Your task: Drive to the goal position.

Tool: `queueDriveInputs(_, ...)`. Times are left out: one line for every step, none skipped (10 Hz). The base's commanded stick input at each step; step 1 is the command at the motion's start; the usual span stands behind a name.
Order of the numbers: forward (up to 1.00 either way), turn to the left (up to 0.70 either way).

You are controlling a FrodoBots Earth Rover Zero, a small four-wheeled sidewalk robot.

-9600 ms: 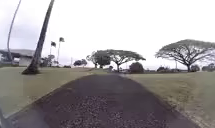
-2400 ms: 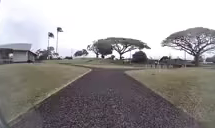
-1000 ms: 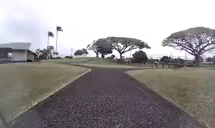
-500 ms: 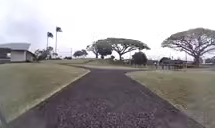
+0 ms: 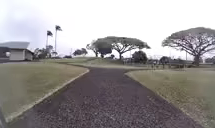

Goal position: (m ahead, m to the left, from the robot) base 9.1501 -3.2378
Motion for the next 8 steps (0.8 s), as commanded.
queueDriveInputs(0.7,0.0)
queueDriveInputs(0.7,0.0)
queueDriveInputs(0.7,0.0)
queueDriveInputs(0.7,0.0)
queueDriveInputs(0.7,0.0)
queueDriveInputs(0.7,0.0)
queueDriveInputs(0.7,0.0)
queueDriveInputs(0.7,-0.09)
